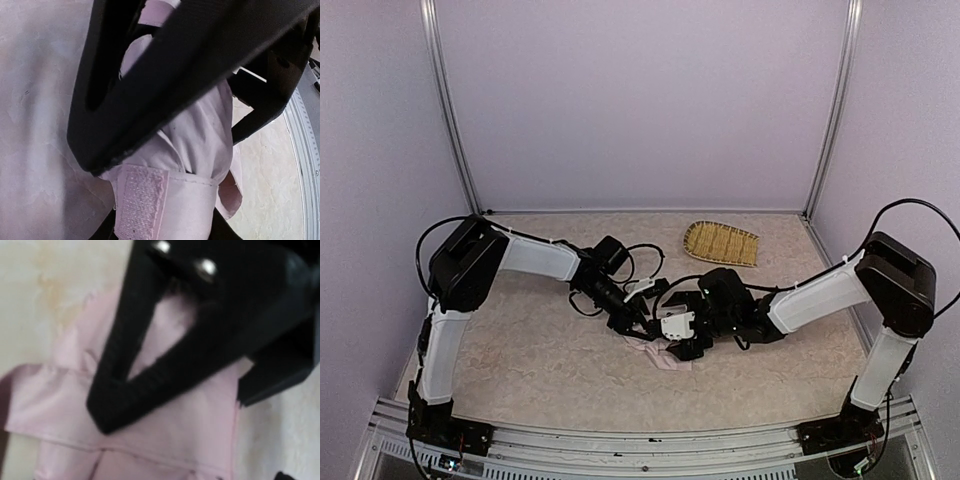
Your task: Put away the umbrella
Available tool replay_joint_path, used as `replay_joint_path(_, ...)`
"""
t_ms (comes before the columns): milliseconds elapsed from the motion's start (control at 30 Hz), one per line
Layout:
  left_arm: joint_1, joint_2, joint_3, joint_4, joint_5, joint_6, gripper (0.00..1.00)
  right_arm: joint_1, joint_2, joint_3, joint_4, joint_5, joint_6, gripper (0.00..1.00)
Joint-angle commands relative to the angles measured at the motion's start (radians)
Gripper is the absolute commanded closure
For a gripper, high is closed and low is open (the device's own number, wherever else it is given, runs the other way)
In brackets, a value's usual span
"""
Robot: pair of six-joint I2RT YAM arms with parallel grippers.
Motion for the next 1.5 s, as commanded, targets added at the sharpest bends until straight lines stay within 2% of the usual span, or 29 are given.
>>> replay_joint_path(0, 0.005, 0.099, -0.011, -0.112, -0.118, 0.058, 0.76, 0.010, 0.012, 0.009, 0.010, -0.034, -0.066, 0.04)
replay_joint_path(100, 0.000, 0.107, 0.012, -0.147, -0.107, 0.089, 0.76, 0.010, 0.058, 0.060, -0.033, -0.018, -0.073, 0.09)
replay_joint_path(333, -0.005, 0.148, 0.072, -0.206, -0.059, 0.122, 0.76, 0.011, 0.089, 0.074, -0.004, -0.047, -0.111, 0.17)
replay_joint_path(567, -0.008, 0.165, 0.118, -0.257, -0.012, 0.172, 0.76, 0.000, 0.151, 0.165, -0.124, -0.054, -0.056, 0.43)
replay_joint_path(633, -0.009, 0.169, 0.132, -0.287, 0.000, 0.198, 0.76, -0.010, 0.167, 0.191, -0.167, -0.049, -0.027, 0.57)
replay_joint_path(767, -0.002, 0.186, 0.175, -0.391, 0.048, 0.303, 0.71, -0.033, 0.182, 0.217, -0.229, -0.046, 0.027, 0.71)
replay_joint_path(833, 0.005, 0.195, 0.200, -0.391, 0.050, 0.295, 0.67, -0.043, 0.189, 0.227, -0.264, -0.066, 0.048, 0.79)
replay_joint_path(933, 0.024, 0.182, 0.212, -0.269, 0.021, 0.163, 0.55, -0.047, 0.192, 0.234, -0.290, -0.089, 0.075, 0.92)
replay_joint_path(1033, 0.052, 0.114, 0.135, -0.042, -0.007, 0.004, 0.44, -0.049, 0.187, 0.227, -0.292, -0.103, 0.100, 1.00)
replay_joint_path(1133, 0.061, 0.035, 0.060, 0.091, -0.023, -0.025, 0.38, -0.050, 0.173, 0.211, -0.282, -0.120, 0.114, 1.00)
replay_joint_path(1267, 0.061, 0.013, 0.070, 0.047, -0.027, 0.022, 0.32, -0.055, 0.150, 0.190, -0.250, -0.134, 0.137, 1.00)
replay_joint_path(1333, 0.068, -0.026, 0.041, 0.074, -0.052, 0.020, 0.30, -0.065, 0.143, 0.192, -0.246, -0.152, 0.161, 1.00)
replay_joint_path(1467, 0.102, -0.202, -0.133, 0.326, -0.107, -0.089, 0.29, -0.083, 0.135, 0.186, -0.228, -0.145, 0.205, 1.00)
